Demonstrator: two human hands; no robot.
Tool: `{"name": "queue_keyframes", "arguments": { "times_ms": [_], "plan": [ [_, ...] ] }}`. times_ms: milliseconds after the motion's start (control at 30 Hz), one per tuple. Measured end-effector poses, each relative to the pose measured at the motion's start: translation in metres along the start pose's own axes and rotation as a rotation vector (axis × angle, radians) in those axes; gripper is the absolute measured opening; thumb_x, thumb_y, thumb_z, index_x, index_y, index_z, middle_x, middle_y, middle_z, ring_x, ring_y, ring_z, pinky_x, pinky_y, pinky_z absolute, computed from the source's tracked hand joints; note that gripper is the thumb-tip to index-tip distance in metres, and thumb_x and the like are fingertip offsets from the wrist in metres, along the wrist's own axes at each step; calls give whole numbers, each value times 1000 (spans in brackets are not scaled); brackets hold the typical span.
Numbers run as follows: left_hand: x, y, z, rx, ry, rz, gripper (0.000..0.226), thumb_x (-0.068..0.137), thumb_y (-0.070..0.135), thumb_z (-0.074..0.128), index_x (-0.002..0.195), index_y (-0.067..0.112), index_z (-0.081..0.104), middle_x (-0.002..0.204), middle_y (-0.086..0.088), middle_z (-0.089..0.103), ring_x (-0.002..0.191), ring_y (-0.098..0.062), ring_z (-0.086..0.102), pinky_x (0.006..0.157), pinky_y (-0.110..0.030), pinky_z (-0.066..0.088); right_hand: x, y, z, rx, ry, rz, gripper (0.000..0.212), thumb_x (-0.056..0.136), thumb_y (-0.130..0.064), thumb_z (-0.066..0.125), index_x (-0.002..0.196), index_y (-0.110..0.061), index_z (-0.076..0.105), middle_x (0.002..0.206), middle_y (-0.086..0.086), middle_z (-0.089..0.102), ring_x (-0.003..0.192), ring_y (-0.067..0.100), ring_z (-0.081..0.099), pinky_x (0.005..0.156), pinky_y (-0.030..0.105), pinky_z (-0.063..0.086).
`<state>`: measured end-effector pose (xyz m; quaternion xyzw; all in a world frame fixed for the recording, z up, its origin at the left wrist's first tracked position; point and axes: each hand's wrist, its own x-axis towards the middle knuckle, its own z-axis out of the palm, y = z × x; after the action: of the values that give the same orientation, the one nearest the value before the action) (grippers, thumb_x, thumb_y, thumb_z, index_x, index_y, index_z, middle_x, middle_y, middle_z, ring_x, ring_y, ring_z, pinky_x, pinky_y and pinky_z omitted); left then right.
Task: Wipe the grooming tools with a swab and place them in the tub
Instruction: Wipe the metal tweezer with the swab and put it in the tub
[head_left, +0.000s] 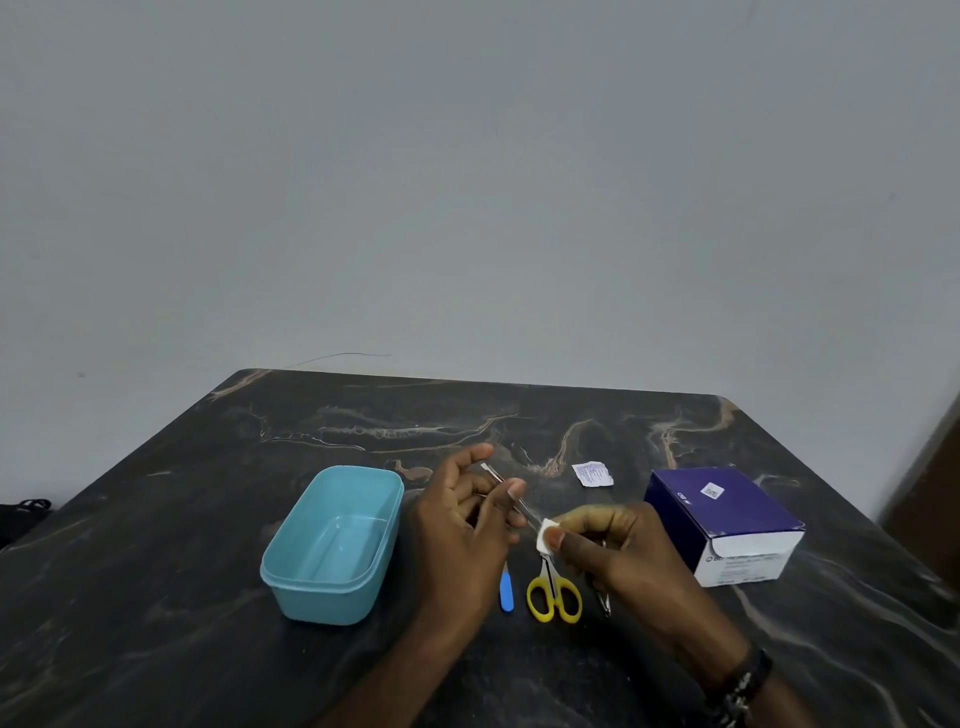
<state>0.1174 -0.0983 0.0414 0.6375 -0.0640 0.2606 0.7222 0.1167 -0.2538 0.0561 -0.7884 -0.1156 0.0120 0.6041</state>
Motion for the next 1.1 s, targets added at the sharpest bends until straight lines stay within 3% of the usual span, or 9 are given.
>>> {"name": "queue_keyframes", "arguments": {
  "times_ms": [133,233,333,533,800,967,1100],
  "plan": [
    [0,-4,1,34,-26,4,28,85,8,70,107,23,62,71,-8,69,60,-17,68,53,-27,55,0,2,2,10,-18,-21,13,85,-12,70,78,-4,77,63,6,69,56,11,57,52,15,43],
    [-3,-9,2,88,-100,-18,32,83,12,72,103,37,66,78,-5,73,71,-17,72,62,-39,60,0,2,4,40,4,-36,14,86,-12,69,78,-4,77,61,5,68,54,8,56,50,13,41],
    [-6,-8,4,115,-121,-9,38,83,12,72,98,47,67,81,1,74,77,-14,73,68,-41,61,0,2,4,81,17,-38,14,85,-11,69,78,-1,76,59,4,67,51,7,55,48,13,40],
    [-1,-4,-2,92,-63,-3,31,83,15,73,103,39,68,80,-1,75,75,-16,73,70,-43,60,-3,0,3,65,-99,8,18,85,-15,69,81,2,75,60,1,67,54,6,56,50,15,42],
    [-6,-1,5,95,-109,-26,34,78,7,76,96,35,67,77,4,75,72,-10,72,67,-31,60,-1,3,5,98,2,-37,14,85,-11,70,77,-2,76,57,2,65,53,10,55,53,18,43],
    [-1,0,1,80,-45,-52,29,74,14,80,96,30,69,73,-1,74,69,-15,72,67,-35,61,-2,0,4,67,-89,-11,17,85,-14,69,79,0,76,58,3,66,52,9,55,50,17,42],
    [1,-1,-1,101,-21,-44,28,72,21,82,95,29,70,69,-1,71,64,-16,70,64,-35,60,-4,0,8,38,-112,3,15,85,-16,71,76,-6,77,59,4,66,51,11,55,49,23,43]
  ]
}}
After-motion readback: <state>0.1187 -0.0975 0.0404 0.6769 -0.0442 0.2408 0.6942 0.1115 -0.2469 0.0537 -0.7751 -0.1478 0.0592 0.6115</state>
